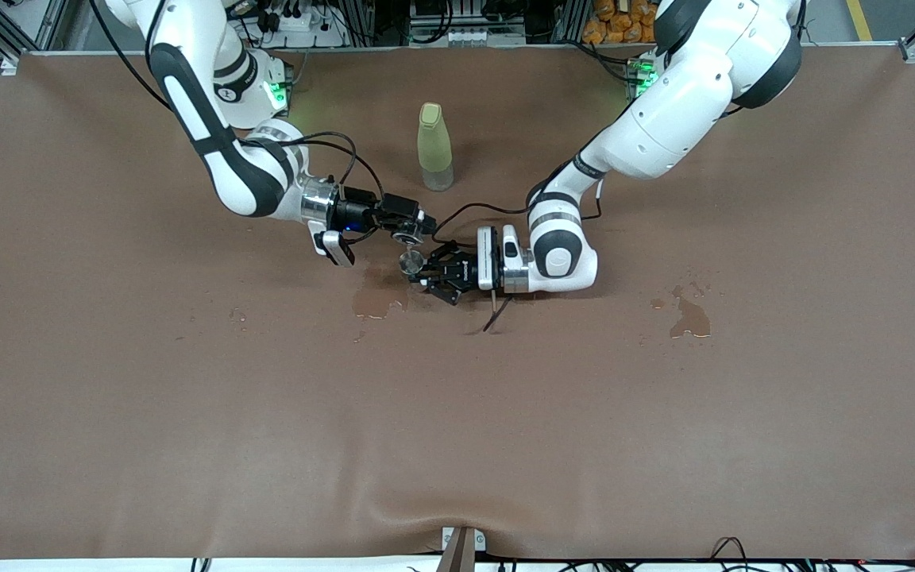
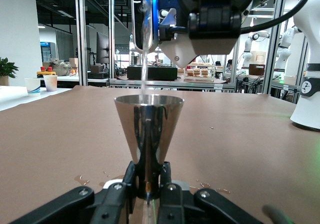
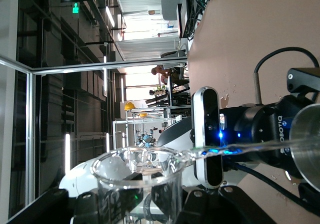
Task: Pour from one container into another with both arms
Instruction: 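Pour the liquid from the beaker into the jigger with the right gripper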
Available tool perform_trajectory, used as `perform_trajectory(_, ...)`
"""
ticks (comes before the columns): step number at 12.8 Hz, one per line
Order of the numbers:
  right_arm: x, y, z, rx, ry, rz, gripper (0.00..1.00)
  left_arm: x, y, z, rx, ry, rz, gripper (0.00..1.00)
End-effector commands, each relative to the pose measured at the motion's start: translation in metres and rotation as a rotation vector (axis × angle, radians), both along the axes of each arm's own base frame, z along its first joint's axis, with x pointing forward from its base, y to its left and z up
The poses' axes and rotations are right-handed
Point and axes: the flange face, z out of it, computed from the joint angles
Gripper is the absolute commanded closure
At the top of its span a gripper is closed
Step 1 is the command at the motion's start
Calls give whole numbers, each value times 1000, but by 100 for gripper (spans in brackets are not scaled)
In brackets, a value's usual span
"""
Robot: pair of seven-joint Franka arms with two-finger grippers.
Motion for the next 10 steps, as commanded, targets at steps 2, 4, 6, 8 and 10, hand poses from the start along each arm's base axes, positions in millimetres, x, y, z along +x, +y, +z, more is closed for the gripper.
perform_trajectory(2, 1, 0, 8, 14, 57, -26, 100, -1, 1, 4, -32, -76, 27, 100)
perform_trajectory(4, 1, 0, 8, 29, 113, -31, 100, 0, 2, 3, -32, -74, 29, 100)
perform_trajectory(6, 2, 1, 10, 61, 193, -48, 100, 0, 1, 4, -33, -76, 30, 100)
perform_trajectory(8, 1, 1, 9, 68, 218, -49, 100, 1, 1, 4, -33, -75, 30, 100)
perform_trajectory(10, 1, 1, 9, 67, 206, -50, 100, 4, 4, 4, -33, -75, 36, 100)
